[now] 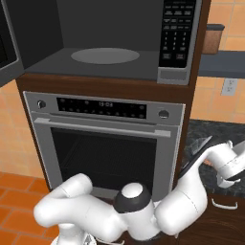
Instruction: Open the microwave, place the bowl with waffle inside the microwave, then close the microwave door and turn it on.
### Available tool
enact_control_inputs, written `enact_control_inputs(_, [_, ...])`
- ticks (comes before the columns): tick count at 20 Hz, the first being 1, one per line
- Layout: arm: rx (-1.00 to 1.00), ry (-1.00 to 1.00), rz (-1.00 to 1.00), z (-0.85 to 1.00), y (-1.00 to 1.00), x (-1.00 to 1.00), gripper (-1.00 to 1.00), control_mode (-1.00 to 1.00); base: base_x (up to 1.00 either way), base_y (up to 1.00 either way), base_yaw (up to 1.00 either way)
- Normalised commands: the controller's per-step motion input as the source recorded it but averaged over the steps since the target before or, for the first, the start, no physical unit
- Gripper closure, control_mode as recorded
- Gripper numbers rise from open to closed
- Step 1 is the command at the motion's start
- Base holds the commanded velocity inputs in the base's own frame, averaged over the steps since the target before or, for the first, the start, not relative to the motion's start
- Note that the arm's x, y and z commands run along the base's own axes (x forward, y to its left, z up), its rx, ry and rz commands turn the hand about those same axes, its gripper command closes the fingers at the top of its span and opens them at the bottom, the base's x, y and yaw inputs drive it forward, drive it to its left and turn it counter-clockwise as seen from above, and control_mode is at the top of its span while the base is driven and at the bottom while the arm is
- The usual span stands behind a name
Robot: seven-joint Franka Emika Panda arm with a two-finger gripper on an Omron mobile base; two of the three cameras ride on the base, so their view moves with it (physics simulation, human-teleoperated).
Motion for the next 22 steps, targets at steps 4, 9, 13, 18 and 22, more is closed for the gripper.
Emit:
enact_control_inputs(4, [0.0, 0.0, 0.0, -0.25, -0.03, 0.04, -1.0, -1.0, 0.0, 0.0, 0.0])
enact_control_inputs(9, [0.0, -0.03, 0.0, -0.02, 0.0, 0.19, -1.0, -1.0, 0.0, 0.0, 0.0])
enact_control_inputs(13, [0.0, -0.01, 0.0, 0.0, 0.0, 0.34, -1.0, -1.0, 0.0, 0.0, 0.0])
enact_control_inputs(18, [0.0, 0.0, 0.0, 0.0, 0.0, 0.03, 1.0, -1.0, 0.0, 0.0, 0.0])
enact_control_inputs(22, [0.0, 0.0, 0.0, 0.0, 0.0, 0.0, 1.0, -1.0, 0.0, 0.0, 0.0])
